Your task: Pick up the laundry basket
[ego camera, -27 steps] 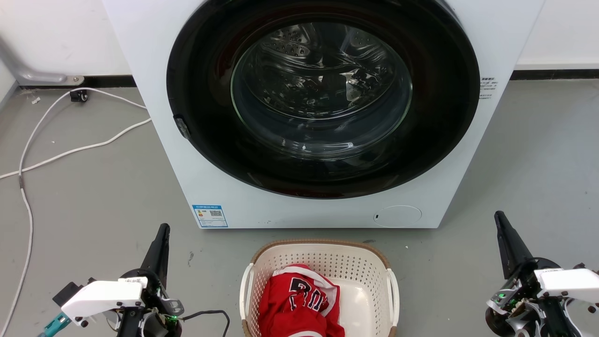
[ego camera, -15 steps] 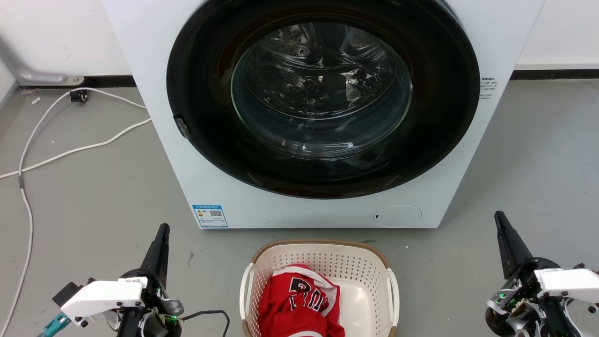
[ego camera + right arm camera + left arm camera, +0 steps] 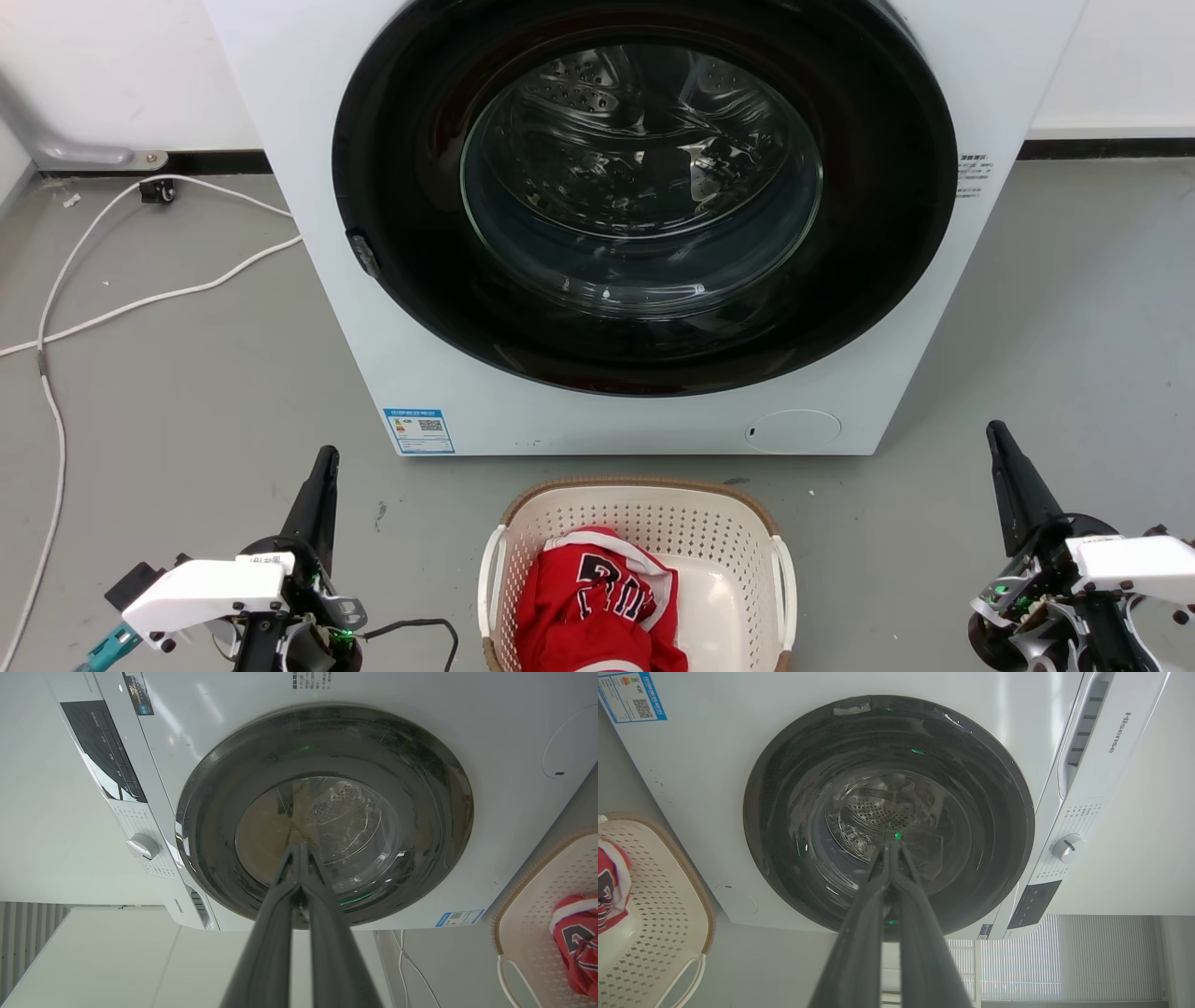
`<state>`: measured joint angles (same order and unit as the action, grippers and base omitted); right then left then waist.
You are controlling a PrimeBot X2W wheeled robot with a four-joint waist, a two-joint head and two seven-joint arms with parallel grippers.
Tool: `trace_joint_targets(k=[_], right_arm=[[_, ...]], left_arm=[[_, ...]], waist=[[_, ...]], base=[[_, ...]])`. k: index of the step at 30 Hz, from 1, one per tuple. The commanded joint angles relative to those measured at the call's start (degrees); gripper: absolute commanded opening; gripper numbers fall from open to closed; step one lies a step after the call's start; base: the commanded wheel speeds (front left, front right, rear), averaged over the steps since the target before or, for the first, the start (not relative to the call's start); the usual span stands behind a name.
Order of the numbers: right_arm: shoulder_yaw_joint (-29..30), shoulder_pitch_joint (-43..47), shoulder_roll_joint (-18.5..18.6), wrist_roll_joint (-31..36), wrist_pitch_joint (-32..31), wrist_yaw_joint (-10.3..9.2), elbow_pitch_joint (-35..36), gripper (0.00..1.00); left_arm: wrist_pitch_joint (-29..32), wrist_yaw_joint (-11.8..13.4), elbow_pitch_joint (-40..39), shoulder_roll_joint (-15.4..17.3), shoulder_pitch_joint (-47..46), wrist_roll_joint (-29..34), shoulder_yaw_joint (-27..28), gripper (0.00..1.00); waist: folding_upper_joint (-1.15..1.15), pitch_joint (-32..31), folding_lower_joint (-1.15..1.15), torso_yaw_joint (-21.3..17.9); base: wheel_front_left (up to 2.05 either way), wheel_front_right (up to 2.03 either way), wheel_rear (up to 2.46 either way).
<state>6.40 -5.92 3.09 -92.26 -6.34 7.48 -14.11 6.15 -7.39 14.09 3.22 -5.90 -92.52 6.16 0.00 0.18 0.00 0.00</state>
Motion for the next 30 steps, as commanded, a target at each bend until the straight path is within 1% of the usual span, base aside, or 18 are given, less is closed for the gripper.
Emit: trace_joint_targets(k=[1, 3, 4, 6, 14, 19, 23, 30], right_arm=[[0.1, -0.6, -0.2, 0.2, -0.2, 0.02, -0.1, 0.0], [0.1, -0.6, -0.2, 0.2, -0.2, 0.02, -0.1, 0.0], [0.0, 0.0, 0.0, 0.0, 0.0, 0.0, 0.0, 1.0], [-0.1, 0.5, 0.0, 0.0, 0.1, 0.01, -0.6, 1.0], [-1.3, 0.8, -0.1, 0.3, 2.2, 0.01, 1.2, 1.0], [-2.0, 0.8, 0.2, 2.5, 3.8, 0.01, 1.9, 1.0], [-2.4, 0.7, 0.6, 6.4, 4.9, 0.01, 2.2, 1.0], [-2.5, 0.4, 0.5, 18.7, 6.6, 0.01, 3.7, 1.0]], left_arm=[[0.2, -0.2, 0.1, 0.0, -0.6, 0.1, 0.2, 0.0], [0.2, -0.2, 0.1, -0.1, -0.6, 0.1, 0.2, 0.0], [0.0, 0.0, 0.0, 0.0, 0.0, 0.0, 0.0, 1.0], [-0.1, 0.1, 0.6, -0.1, 0.5, 0.0, -0.1, 1.0], [-2.5, 0.0, -0.4, -0.2, 0.1, 0.9, -2.7, 1.0], [-3.8, 0.0, -1.5, -0.2, -0.2, 4.5, -3.7, 1.0], [-4.8, 0.0, -2.6, -0.2, -0.3, 9.3, -4.5, 1.0], [-6.5, 0.0, -3.9, -0.2, -0.3, 18.3, -5.6, 1.0]], waist=[[0.0, 0.0, 0.0, 0.0], [0.0, 0.0, 0.0, 0.0], [0.0, 0.0, 0.0, 0.0], [0.0, 0.0, 0.0, 0.0], [0.0, 0.1, 0.0, 0.0], [0.0, 0.1, 0.0, 0.0], [0.0, 0.2, 0.0, 0.0], [0.0, 0.3, 0.0, 0.1]], base=[[0.0, 0.0, 0.0], [0.0, 0.0, 0.0], [0.0, 0.0, 0.0], [0.0, 0.0, 0.0], [0.0, 0.0, 0.0], [0.0, 0.0, 0.0], [0.0, 0.0, 0.0], [0.0, 0.0, 0.0]])
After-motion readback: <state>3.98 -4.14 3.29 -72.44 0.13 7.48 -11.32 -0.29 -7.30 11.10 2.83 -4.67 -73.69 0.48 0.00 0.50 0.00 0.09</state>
